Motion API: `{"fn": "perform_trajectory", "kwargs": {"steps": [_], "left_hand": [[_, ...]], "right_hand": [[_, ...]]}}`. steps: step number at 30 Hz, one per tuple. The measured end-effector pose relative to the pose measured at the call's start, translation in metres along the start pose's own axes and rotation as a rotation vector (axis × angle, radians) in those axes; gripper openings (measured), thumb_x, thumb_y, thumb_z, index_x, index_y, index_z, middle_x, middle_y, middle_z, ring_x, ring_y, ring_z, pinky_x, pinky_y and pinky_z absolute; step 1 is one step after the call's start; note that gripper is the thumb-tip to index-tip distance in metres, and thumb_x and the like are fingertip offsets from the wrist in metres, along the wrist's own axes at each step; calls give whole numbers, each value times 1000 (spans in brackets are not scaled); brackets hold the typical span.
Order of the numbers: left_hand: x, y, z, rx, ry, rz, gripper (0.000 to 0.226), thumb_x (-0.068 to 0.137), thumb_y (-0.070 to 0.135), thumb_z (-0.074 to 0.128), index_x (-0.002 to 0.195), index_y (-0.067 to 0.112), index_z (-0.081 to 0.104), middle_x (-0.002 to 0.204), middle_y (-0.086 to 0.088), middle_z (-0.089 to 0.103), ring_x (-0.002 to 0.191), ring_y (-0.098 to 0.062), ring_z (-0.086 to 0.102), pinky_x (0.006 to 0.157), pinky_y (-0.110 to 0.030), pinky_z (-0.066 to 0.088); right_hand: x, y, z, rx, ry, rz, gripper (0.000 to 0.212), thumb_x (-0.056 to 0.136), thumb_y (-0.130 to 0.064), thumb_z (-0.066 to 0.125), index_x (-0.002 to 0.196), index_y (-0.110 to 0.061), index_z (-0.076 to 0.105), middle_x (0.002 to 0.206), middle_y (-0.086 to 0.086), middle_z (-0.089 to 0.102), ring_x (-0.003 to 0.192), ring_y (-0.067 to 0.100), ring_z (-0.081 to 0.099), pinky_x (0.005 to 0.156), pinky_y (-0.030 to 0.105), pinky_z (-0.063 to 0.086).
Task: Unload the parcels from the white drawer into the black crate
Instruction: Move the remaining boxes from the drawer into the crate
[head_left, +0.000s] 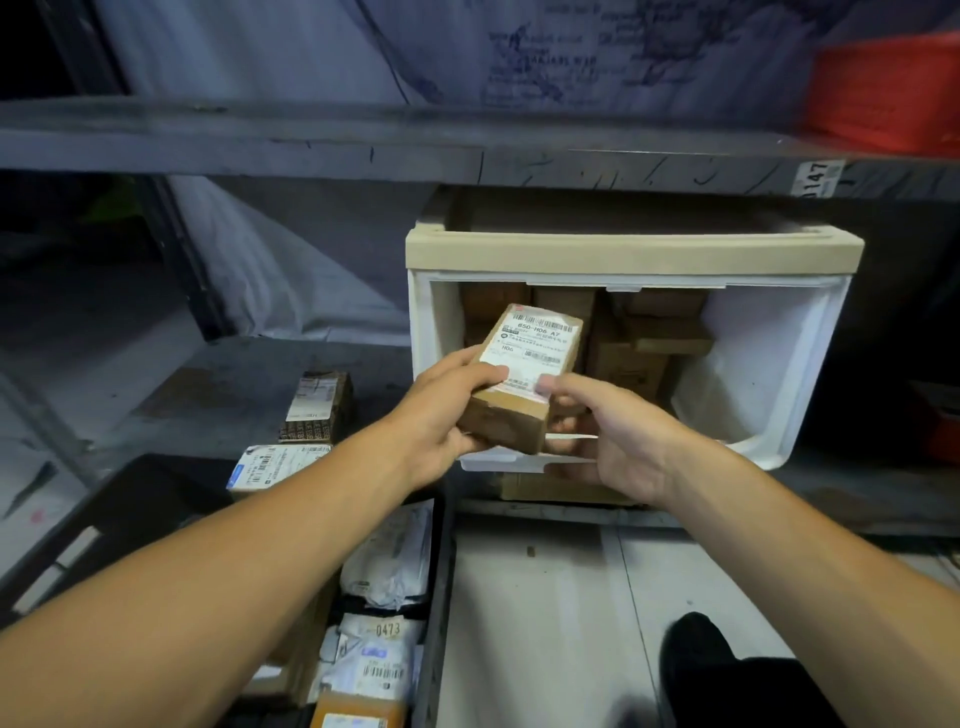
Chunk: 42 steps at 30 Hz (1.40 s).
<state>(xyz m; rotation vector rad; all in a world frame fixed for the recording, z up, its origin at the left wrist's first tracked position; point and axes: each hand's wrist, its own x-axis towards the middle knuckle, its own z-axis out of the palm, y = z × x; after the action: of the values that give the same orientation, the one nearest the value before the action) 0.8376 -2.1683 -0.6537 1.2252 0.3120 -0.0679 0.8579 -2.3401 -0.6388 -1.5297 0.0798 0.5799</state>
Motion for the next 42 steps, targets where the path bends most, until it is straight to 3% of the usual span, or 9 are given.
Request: {"fn": "perform_trajectory", "kwargs": {"steps": [2,7,10,18,27,31,35,39,42], "left_hand": [[-1,2,-5,5,16,4,35,96,9,60,127,24,66,110,-7,77,102,-26,74,94,-52,57],[-7,8,-14,117,50,-5,33,92,6,56,115,22,73,110,-9,77,100,-25,73,83,-40,58],[-9,12,-18,140,44,-22,35,91,5,53,115,18,75,113,-11,76,111,-30,70,100,-45,52],[-5,13,-20,-81,165,18,31,92,26,72,120,13,65,108,-14,75,102,-29,73,76,-41,62],[-6,0,0,-120,142,68,49,91,17,74,135,17,52,114,-14,75,103,-31,74,99,-56,54],[-7,-2,1,-44,108,64,38,98,18,65,134,21,55,107,-7,78,98,-27,76,94,-54,57],[-7,-3,3,4,80,63,30,103,16,56,132,22,59,110,-5,77,102,-27,74,92,-53,58],[-5,-1,-2,-2,181,82,24,104,14,52,122,14,68,103,-8,79,96,-22,76,91,-44,59],[-7,2,-4,47,204,93,21,103,13,51,105,16,72,97,-6,79,90,-21,77,85,-38,59]], "right_hand": [[3,-2,-3,49,70,-38,36,92,-39,71,122,-19,66,111,9,76,104,26,71,81,42,58],[10,-8,-17,159,135,-78,38,94,-42,69,126,-23,62,92,6,80,88,24,75,63,33,58],[11,-10,-21,97,79,-59,35,94,-39,68,123,-20,66,82,3,78,80,20,69,62,33,56],[13,-10,-22,200,58,-70,33,96,-27,62,128,-21,63,105,10,71,97,27,69,63,36,61],[13,-2,-5,185,5,-50,52,89,-18,70,138,-22,51,116,14,70,74,24,76,58,36,61],[13,2,-4,132,-26,-47,63,82,-16,83,134,-18,48,110,15,76,84,31,78,66,39,62],[5,5,-3,35,-19,-65,56,79,-23,87,120,-15,50,110,14,75,93,32,75,82,45,63],[5,3,-4,-26,-42,-83,43,88,-41,76,124,-20,65,105,6,79,100,26,75,89,46,59],[5,1,-5,15,-24,-111,44,92,-44,70,131,-26,61,110,6,78,101,25,75,85,43,58]]}}
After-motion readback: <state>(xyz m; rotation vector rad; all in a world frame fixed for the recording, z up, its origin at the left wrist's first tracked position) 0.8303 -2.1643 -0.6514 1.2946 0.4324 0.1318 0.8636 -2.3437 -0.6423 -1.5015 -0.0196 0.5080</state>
